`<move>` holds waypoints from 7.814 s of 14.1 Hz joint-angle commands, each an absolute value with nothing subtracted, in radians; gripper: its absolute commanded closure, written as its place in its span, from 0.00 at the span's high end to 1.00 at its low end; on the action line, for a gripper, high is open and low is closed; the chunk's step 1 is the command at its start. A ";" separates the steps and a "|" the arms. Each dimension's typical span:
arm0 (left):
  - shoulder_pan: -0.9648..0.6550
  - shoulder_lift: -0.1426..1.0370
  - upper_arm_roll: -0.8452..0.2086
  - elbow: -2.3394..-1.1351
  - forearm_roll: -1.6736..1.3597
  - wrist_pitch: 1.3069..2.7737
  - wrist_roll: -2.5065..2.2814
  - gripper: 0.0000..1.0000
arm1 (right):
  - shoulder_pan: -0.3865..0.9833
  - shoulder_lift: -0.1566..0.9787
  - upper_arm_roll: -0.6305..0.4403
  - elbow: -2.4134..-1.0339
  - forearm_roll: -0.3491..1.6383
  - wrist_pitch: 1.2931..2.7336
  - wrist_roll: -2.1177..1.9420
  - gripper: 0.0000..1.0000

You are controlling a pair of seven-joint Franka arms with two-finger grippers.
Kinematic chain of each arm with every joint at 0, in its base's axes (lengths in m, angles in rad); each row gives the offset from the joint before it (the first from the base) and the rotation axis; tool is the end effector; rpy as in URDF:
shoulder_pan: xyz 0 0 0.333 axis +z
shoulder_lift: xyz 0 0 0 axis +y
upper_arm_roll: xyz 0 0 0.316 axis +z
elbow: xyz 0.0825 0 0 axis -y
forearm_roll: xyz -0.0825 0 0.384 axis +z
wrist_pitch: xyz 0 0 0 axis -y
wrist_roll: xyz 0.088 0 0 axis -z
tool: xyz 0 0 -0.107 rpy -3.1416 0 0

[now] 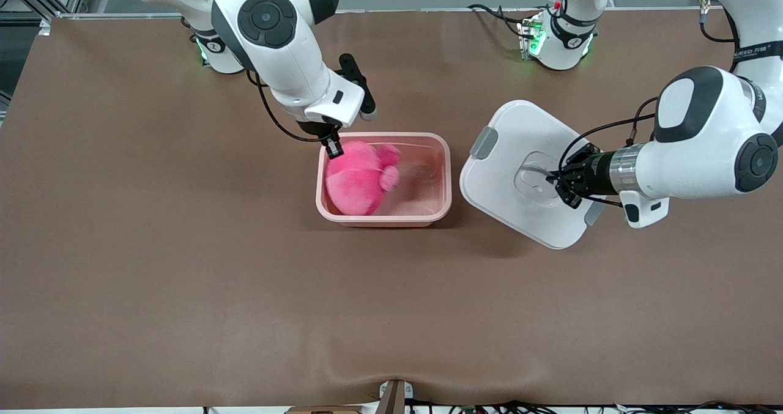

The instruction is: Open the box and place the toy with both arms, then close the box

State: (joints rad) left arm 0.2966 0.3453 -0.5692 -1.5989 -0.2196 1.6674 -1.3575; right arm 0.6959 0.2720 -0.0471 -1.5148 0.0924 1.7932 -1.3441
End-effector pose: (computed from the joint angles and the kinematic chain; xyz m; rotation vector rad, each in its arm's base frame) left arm 0.6048 -0.1517 0.4484 2.4900 1.5919 -0.6697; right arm 0.5078 0.3991 0.5075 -1.6917 -2.5625 -0.0503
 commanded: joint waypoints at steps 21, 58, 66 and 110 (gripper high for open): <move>-0.093 0.347 -0.580 -1.591 -0.007 1.980 -2.004 0.00 | 0.140 0.176 -0.106 -1.436 0.094 1.441 -0.805 1.00; -0.520 0.601 -0.571 -1.502 0.712 2.075 -2.974 0.00 | -0.003 0.015 -0.095 -1.537 0.008 1.516 -0.057 1.00; -0.528 0.601 -0.572 -1.529 0.712 2.066 -3.008 0.00 | -0.002 0.018 -0.095 -1.539 -0.009 1.517 -0.075 1.00; 0.104 0.158 -0.578 -1.582 0.137 1.776 -1.434 1.00 | 0.035 0.012 -0.097 -1.535 -0.006 1.480 -0.072 1.00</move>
